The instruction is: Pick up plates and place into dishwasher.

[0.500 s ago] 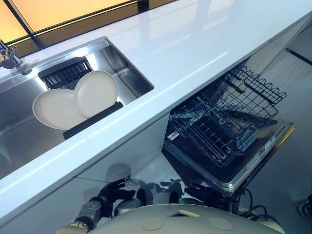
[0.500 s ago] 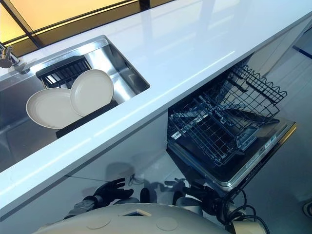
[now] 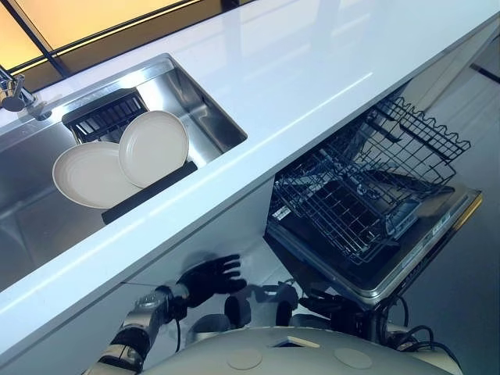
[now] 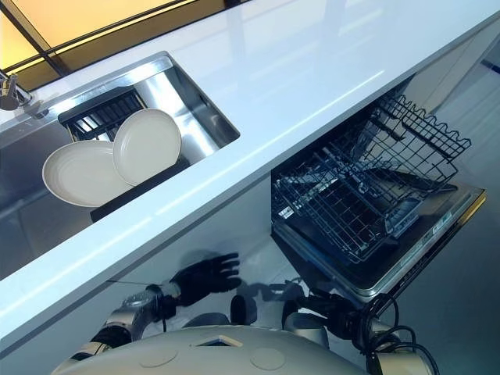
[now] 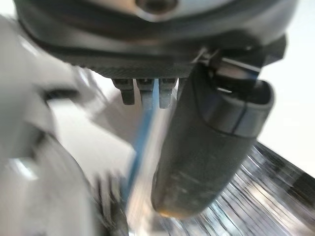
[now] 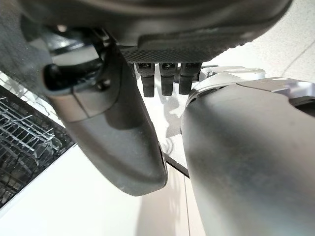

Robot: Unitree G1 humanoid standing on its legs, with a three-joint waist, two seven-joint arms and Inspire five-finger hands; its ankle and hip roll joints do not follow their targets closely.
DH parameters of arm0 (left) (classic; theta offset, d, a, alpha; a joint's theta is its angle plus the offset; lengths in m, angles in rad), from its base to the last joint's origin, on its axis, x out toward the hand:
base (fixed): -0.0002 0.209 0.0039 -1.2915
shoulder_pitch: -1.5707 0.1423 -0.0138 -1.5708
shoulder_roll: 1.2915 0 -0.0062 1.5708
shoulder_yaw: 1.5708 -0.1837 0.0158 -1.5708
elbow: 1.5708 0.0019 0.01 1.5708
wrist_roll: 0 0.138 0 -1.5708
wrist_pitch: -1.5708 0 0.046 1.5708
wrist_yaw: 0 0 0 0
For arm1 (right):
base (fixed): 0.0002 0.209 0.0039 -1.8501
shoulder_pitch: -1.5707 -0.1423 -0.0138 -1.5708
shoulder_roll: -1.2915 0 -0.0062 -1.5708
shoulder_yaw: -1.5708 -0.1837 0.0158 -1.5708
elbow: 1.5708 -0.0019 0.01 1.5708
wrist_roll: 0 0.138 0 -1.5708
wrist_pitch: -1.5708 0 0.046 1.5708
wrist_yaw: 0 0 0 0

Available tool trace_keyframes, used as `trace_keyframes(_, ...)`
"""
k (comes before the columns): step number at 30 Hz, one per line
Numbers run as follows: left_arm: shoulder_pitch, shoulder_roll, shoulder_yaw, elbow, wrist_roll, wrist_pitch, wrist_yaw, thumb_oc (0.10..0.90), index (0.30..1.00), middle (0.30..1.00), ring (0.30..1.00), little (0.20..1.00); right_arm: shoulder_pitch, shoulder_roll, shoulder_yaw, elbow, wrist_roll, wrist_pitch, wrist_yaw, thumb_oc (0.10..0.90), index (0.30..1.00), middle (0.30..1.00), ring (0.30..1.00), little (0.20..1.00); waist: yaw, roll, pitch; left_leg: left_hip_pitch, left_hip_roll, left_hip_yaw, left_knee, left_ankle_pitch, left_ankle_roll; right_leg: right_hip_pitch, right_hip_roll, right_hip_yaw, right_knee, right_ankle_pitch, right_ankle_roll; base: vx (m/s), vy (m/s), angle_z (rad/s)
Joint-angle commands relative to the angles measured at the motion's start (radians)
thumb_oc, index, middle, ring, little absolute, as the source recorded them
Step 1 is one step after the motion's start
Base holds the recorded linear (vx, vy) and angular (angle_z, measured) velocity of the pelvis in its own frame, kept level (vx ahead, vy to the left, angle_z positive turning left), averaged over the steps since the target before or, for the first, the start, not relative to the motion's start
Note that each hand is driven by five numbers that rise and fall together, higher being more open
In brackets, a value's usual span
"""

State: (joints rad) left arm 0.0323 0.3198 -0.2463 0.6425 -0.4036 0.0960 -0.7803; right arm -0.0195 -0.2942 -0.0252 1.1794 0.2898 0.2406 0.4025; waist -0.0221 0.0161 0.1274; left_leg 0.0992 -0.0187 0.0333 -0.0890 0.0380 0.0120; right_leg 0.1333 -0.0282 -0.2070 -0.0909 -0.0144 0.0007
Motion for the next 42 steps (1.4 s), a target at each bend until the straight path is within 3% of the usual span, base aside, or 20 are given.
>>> trace_keyframes(1,-0.06,0.028,-0.076,-0.26,-0.051,0.042,-0.226,0.8,0.9,0.9,0.9,0.9,0.015,-0.047,0.03,0.029,-0.002,0.053,0.021,0.8,0.9,0.9,0.9,0.9,0.023,0.036,-0.027,-0.01,-0.003,0.023,0.016,-0.085,-0.006,-0.074,0.019,0.013,0.123,-0.091,0.055,-0.04,-0.003,0.02)
trace_keyframes(4,-0.092,0.056,-0.088,-0.552,-0.228,0.202,-0.368,0.8,0.9,0.9,0.9,0.9,0.025,-0.049,0.045,0.006,0.011,0.054,0.016,0.8,0.9,0.9,0.9,0.9,0.023,0.038,-0.025,-0.009,-0.004,0.016,0.009,-0.085,0.0,-0.076,0.02,0.017,0.124,-0.089,0.057,-0.02,-0.005,0.01)
trace_keyframes(5,-0.109,0.037,-0.08,-0.689,-0.343,0.309,-0.365,0.8,0.9,0.9,0.9,0.9,0.029,-0.045,0.052,0.003,0.016,0.052,0.011,0.8,0.9,0.9,0.9,0.9,0.024,0.037,-0.029,-0.007,-0.006,0.013,0.005,-0.088,0.004,-0.074,0.02,0.02,0.121,-0.088,0.057,0.0,0.0,0.0)
trace_keyframes(7,-0.139,0.002,-0.074,-0.806,-0.578,0.4,-0.331,0.8,0.9,0.9,0.9,0.9,0.034,-0.034,0.065,0.011,0.023,0.039,0.004,0.8,0.9,0.9,0.9,0.9,0.023,0.035,-0.035,-0.003,-0.008,0.01,0.002,-0.094,0.007,-0.07,0.021,0.025,0.116,-0.086,0.056,0.02,-0.026,0.08)
trace_keyframes(10,-0.175,-0.057,-0.064,-0.888,-0.922,0.363,-0.129,0.8,0.9,0.9,0.9,0.9,0.037,-0.015,0.089,0.019,0.037,0.032,-0.012,0.8,0.9,0.9,0.9,0.9,0.021,0.027,-0.043,-0.001,-0.01,0.003,0.002,-0.102,0.007,-0.064,0.022,0.03,0.108,-0.085,0.051,0.03,-0.038,0.02)
trace_keyframes(13,-0.2,-0.117,-0.021,-0.891,-1.118,0.23,0.069,0.8,0.9,0.9,0.9,0.9,0.028,-0.001,0.101,0.048,0.049,0.023,-0.019,0.8,0.9,0.9,0.9,0.9,0.025,0.021,-0.049,0.003,-0.013,-0.008,0.002,-0.106,0.005,-0.057,0.024,0.027,0.102,-0.087,0.044,0.01,-0.011,0.0)
trace_keyframes(15,-0.21,-0.131,0.024,-0.882,-1.087,0.058,0.154,0.8,0.9,0.9,0.9,0.9,0.02,0.006,0.104,0.083,0.059,0.004,-0.018,0.8,0.9,0.9,0.9,0.9,0.036,0.017,-0.054,0.006,-0.014,-0.018,0.002,-0.106,0.002,-0.051,0.023,0.018,0.1,-0.088,0.039,0.0,0.0,0.0)
trace_keyframes(17,-0.215,-0.118,0.065,-0.876,-0.962,-0.099,0.248,0.8,0.9,0.9,0.9,0.9,0.017,0.011,0.098,0.1,0.074,-0.005,-0.023,0.8,0.9,0.9,0.9,0.9,0.047,0.018,-0.057,0.008,-0.017,-0.031,0.002,-0.103,0.001,-0.045,0.023,0.009,0.101,-0.091,0.036,0.03,0.001,0.01)
trace_keyframes(20,-0.219,-0.083,0.106,-0.872,-0.801,-0.253,0.352,0.8,0.9,0.9,0.9,0.9,0.021,0.014,0.094,0.105,0.085,-0.011,-0.031,0.8,0.9,0.9,0.9,0.9,0.055,0.02,-0.058,0.012,-0.02,-0.042,0.002,-0.101,0.004,-0.039,0.022,0.001,0.102,-0.095,0.034,0.03,0.017,0.05)
trace_keyframes(22,-0.228,-0.036,0.163,-0.862,-0.578,-0.373,0.534,0.8,0.9,0.9,0.9,0.9,0.035,0.017,0.083,0.11,0.081,-0.019,-0.036,0.8,0.9,0.9,0.9,0.9,0.06,0.023,-0.062,0.017,-0.023,-0.047,0.002,-0.101,0.006,-0.032,0.023,-0.006,0.1,-0.1,0.032,0.05,0.043,0.12)
trace_keyframes(24,-0.236,0.014,0.209,-0.849,-0.318,-0.448,0.698,0.8,0.9,0.9,0.9,0.9,0.047,0.02,0.075,0.112,0.073,-0.027,-0.039,0.8,0.9,0.9,0.9,0.9,0.061,0.024,-0.065,0.021,-0.025,-0.048,0.002,-0.102,0.007,-0.026,0.023,-0.009,0.099,-0.104,0.031,0.05,0.054,0.12)
trace_keyframes(26,-0.249,0.06,0.25,-0.827,-0.115,-0.473,0.834,0.8,0.9,0.9,0.9,0.9,0.058,0.023,0.072,0.118,0.069,-0.036,-0.042,0.8,0.9,0.9,0.9,0.9,0.06,0.025,-0.069,0.026,-0.028,-0.047,0.002,-0.102,0.009,-0.022,0.023,-0.009,0.1,-0.108,0.03,0.06,0.057,0.07)
trace_keyframes(27,-0.252,0.07,0.257,-0.821,-0.058,-0.475,0.851,0.8,0.9,0.9,0.9,0.9,0.06,0.023,0.072,0.12,0.068,-0.038,-0.042,0.8,0.9,0.9,0.9,0.9,0.059,0.025,-0.069,0.027,-0.028,-0.046,0.002,-0.102,0.009,-0.021,0.023,-0.009,0.101,-0.109,0.03,0.08,0.071,0.04)
trace_keyframes(30,-0.289,0.174,0.3,-0.777,0.153,-0.413,0.95,0.8,0.9,0.9,0.9,0.9,0.073,0.023,0.072,0.133,0.061,-0.053,-0.046,0.8,0.9,0.9,0.9,0.9,0.05,0.029,-0.074,0.035,-0.029,-0.033,0.007,-0.104,0.012,-0.022,0.021,-0.004,0.111,-0.114,0.033,0.08,0.083,0.01)
trace_keyframes(36,-0.344,0.329,0.35,-0.65,0.218,-0.348,1.02,0.8,0.9,0.9,0.9,0.9,0.081,0.011,0.076,0.143,0.052,-0.042,-0.059,0.8,0.9,0.9,0.9,0.9,0.036,0.038,-0.072,0.049,-0.033,-0.012,0.016,-0.112,0.02,-0.019,0.016,0.018,0.12,-0.118,0.038,0.1,0.105,-0.08)
trace_keyframes(42,-0.37,0.409,0.37,-0.513,0.227,-0.282,1.009,0.8,0.9,0.9,0.9,0.9,0.08,0.004,0.077,0.137,0.038,-0.021,-0.085,0.8,0.9,0.9,0.9,0.9,0.027,0.05,-0.07,0.056,-0.04,-0.005,0.014,-0.116,0.026,-0.023,0.009,0.028,0.128,-0.118,0.047,0.1,0.115,-0.07)
